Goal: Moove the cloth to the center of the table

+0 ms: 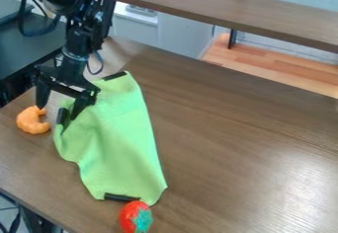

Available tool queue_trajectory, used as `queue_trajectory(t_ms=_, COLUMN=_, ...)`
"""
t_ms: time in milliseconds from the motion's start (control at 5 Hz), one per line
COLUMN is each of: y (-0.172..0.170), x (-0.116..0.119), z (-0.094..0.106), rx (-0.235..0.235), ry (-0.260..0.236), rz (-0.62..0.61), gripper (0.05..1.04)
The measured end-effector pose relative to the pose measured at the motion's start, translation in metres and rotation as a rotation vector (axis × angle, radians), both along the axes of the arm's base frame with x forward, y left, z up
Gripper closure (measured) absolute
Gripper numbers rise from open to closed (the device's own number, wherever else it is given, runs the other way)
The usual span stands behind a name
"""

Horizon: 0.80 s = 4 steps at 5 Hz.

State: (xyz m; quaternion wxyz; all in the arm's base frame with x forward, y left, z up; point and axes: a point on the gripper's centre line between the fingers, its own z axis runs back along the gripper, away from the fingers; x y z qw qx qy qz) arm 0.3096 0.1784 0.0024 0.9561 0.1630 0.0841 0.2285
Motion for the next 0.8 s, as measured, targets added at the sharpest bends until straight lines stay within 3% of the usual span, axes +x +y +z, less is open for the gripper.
queue_trajectory(t_ms=600, y=0.0075, x=0.0063, z=-0.0079, rx=0.023, ry=0.008, rz=0.001, gripper=0.090)
queue_trajectory(t_ms=800, y=0.0095, x=0.0053, z=-0.0132, rx=-0.020, ry=-0.005, rz=0.001, gripper=0.090)
